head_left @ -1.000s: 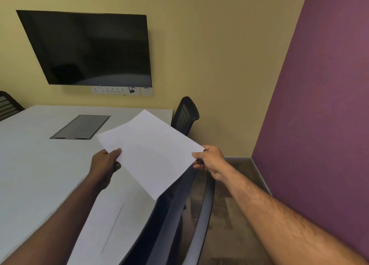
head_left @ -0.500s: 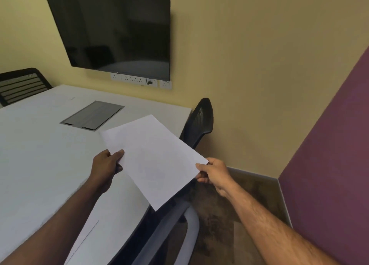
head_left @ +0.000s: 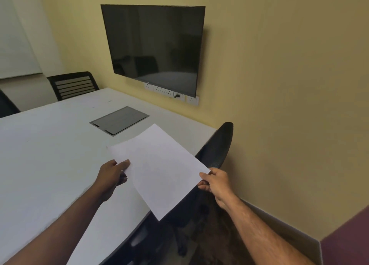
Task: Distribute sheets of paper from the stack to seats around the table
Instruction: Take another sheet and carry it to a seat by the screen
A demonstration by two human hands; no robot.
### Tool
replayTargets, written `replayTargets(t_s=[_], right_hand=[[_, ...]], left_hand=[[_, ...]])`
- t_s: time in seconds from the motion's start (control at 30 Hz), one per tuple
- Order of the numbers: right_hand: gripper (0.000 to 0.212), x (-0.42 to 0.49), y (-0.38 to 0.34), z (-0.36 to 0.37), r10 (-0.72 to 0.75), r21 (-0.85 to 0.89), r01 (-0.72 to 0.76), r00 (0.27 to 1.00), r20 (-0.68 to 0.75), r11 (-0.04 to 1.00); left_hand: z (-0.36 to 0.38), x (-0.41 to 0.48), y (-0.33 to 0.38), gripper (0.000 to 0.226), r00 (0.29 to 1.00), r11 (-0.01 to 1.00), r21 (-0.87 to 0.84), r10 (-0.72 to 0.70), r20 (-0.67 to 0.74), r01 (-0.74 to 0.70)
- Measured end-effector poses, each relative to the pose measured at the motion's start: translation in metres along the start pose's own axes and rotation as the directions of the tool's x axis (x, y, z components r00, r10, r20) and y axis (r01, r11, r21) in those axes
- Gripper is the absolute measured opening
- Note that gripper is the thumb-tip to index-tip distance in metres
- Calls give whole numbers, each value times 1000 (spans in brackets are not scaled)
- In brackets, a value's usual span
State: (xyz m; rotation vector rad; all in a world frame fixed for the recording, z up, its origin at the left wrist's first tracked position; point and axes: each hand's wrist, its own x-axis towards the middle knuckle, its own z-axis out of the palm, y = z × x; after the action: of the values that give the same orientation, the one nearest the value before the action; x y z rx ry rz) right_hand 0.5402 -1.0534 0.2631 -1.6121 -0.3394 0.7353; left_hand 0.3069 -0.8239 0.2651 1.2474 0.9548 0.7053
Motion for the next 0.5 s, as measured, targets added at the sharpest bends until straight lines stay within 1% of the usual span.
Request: replayTargets(t_s=[0.13, 0.3, 0.47, 0.5], right_hand=[[5, 58, -16, 4, -11, -34, 13, 998, 56, 999], [7, 149, -28, 24, -9, -91, 23, 987, 160, 996], [13, 242, -35, 43, 57, -215, 5, 958, 283, 977], [15, 259, -37, 46, 68, -230, 3, 951, 300, 973]], left_hand=[[18, 27, -4, 11, 1000, 999, -31, -20, -6, 19], [35, 98, -20, 13, 983, 999, -20, 35, -178, -39], [51, 180, -28, 10, 956, 999, -8, 32, -291, -36], [54, 195, -27, 10, 957, 999, -2, 32, -288, -34]])
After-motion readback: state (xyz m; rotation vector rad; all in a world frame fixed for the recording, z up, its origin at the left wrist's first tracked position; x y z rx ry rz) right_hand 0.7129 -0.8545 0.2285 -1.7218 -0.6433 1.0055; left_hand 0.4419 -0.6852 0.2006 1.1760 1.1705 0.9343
